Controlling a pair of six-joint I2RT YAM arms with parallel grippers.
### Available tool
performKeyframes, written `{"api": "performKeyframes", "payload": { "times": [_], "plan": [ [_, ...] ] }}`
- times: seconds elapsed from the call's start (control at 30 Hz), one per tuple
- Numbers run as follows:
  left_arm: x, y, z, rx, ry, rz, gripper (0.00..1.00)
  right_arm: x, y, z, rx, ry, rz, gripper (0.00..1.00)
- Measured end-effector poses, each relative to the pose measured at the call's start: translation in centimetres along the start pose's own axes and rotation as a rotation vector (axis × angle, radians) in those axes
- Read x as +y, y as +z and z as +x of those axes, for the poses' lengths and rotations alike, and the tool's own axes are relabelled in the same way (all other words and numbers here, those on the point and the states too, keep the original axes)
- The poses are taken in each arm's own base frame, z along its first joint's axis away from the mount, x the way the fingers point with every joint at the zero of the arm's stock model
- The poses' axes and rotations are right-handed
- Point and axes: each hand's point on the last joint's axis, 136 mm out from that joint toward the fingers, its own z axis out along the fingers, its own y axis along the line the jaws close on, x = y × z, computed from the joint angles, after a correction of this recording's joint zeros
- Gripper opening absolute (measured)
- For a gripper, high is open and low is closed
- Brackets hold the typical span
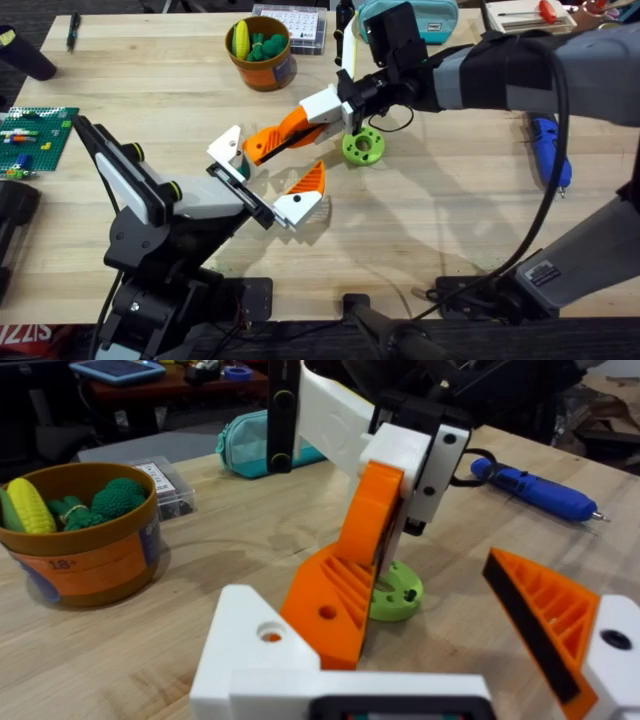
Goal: Pick up the gripper from the table and insert it into the empty holder that is missing its gripper. Then pick up a screw, insert it into the mounting hole, and use the screwdriver to tighten it. Finally, clean up the table by picking up the vegetable and placing it into the bucket.
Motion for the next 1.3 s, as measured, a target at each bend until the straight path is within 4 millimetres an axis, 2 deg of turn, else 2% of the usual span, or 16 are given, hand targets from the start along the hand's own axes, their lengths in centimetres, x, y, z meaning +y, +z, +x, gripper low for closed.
{"api": "performKeyframes", "payload": {
  "times": [0.27, 0.57, 0.83, 1.0, 1.17, 1.3],
  "plan": [
    [0.2, 0.0, 0.0, -0.001, -0.001, -0.013, 0.985, 0.3, -0.3, -0.2, -0.001, 0.018, -0.014, 0.020],
    [0.2, 0.0, 0.0, 0.000, -0.001, -0.010, 0.985, 0.0, -2.8, -1.3, -0.060, 0.094, -0.015, 0.019],
    [-0.2, 0.0, 0.0, 0.001, -0.001, 0.015, 0.985, 0.5, -0.5, -0.1, 0.005, 0.109, -0.024, 0.021],
    [-0.2, 0.0, 0.0, 0.001, -0.003, 0.015, 0.985, 0.7, 0.0, 0.2, 0.024, 0.113, -0.030, 0.020],
    [-1.2, -0.1, 0.1, 0.005, -0.004, 0.073, 0.985, 1.1, 1.0, 0.8, 0.057, 0.107, -0.040, 0.019],
    [-1.3, -0.1, -0.1, -0.002, 0.007, 0.076, 0.985, 1.7, 1.1, 0.2, 0.054, 0.095, -0.036, 0.021]
  ]
}}
